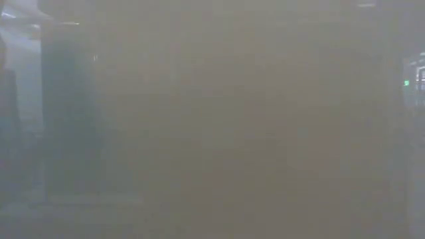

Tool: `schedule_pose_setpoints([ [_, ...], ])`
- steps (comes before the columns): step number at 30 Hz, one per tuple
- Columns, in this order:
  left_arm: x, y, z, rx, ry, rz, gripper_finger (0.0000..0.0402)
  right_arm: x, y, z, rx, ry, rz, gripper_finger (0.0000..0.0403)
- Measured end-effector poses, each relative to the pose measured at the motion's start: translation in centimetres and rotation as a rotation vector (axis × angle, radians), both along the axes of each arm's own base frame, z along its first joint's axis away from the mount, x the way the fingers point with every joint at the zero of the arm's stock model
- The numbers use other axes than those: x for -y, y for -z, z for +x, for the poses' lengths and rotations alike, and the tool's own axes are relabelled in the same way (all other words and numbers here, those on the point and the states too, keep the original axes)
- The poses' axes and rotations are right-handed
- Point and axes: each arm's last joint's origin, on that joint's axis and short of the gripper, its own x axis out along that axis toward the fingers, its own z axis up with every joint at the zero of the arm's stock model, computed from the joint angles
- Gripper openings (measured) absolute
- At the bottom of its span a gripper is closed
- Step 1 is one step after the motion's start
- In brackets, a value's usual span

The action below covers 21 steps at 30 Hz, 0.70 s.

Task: Sort blocks by size
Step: Put the brown block into the gray bin

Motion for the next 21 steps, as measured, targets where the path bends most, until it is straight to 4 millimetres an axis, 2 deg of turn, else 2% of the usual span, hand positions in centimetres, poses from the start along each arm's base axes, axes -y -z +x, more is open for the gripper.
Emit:
schedule_pose_setpoints([
  [9, -1.9, 0.3, 0.2, 0.053, 0.011, -0.001, 0.024, 0.8, 0.0, 0.9, 0.0, 0.075, 0.007, 0.0244],
  [15, -2.2, 0.3, 0.6, 0.108, 0.051, -0.025, 0.024, 1.3, 0.0, 1.4, 0.005, 0.113, 0.012, 0.0244],
  [21, -2.1, 2.2, 1.0, 0.072, 0.051, -0.105, 0.0241, 1.4, 0.0, 1.8, 0.017, 0.134, 0.027, 0.0244],
])
